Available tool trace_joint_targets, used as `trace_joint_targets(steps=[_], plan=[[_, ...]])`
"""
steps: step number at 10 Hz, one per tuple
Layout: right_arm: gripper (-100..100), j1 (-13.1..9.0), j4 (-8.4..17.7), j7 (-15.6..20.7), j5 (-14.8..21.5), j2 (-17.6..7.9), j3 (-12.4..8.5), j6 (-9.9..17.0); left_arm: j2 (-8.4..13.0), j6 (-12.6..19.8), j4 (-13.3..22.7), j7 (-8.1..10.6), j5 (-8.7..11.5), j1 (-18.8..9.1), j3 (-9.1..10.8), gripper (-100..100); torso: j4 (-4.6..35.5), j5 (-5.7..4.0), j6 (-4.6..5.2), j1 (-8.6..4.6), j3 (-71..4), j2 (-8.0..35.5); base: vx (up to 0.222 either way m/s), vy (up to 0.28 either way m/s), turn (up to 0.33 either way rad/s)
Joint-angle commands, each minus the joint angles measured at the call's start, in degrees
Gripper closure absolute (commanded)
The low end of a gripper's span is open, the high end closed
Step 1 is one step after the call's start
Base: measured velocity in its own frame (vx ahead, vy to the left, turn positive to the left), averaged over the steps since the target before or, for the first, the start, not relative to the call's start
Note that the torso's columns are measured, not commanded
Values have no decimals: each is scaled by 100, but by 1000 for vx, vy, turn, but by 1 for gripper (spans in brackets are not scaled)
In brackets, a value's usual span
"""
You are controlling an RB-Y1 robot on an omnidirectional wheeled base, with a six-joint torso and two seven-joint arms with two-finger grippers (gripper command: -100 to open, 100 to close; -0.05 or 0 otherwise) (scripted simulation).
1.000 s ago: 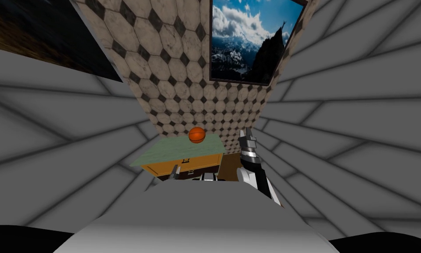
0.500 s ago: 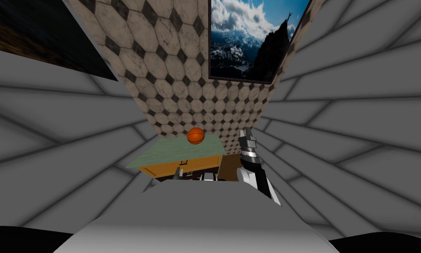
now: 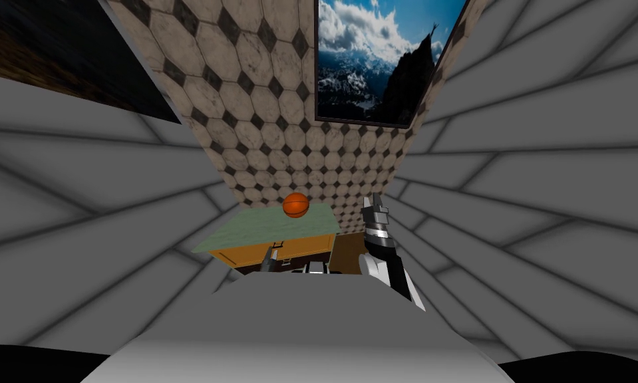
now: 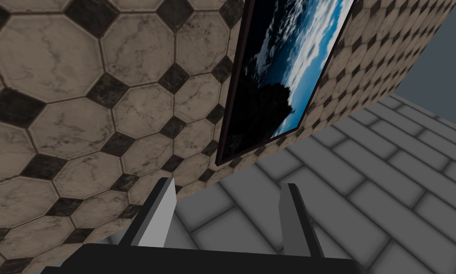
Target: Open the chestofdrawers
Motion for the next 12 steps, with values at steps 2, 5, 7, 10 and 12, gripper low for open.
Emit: trace_joint_targets(steps=[2, 5, 7, 10, 12], plan=[[0, 0, 0, 0, 0, -1, -1, 0, -69, -216, 165, -46, -24, 63, -22, 100, -1, 4, 0, 14, -2, -4, 14, 22, -7], [0, 0, 0, 0, 0, -1, -1, 0, -160, -584, 441, -105, -55, 152, -50, 100, 1, 0, 1, 1, 1, 2, 11, 31, -6], [0, 0, 0, 0, 0, 0, 0, 0, 124, -479, 329, -71, -45, 152, -42, -100, 1, -1, 1, -5, 2, 3, 1, 7, -1], [0, 0, 0, 0, 0, 0, 0, 0, 308, -443, 284, -62, -42, 150, -41, -100, 1, 0, 1, -2, 2, 2, -8, -9, 2], [0, 0, 0, 0, 0, 0, 0, 0, 530, -323, 145, -30, -32, 140, -36, -100, 0, 0, 0, 2, 0, 0, -17, -14, 3]])
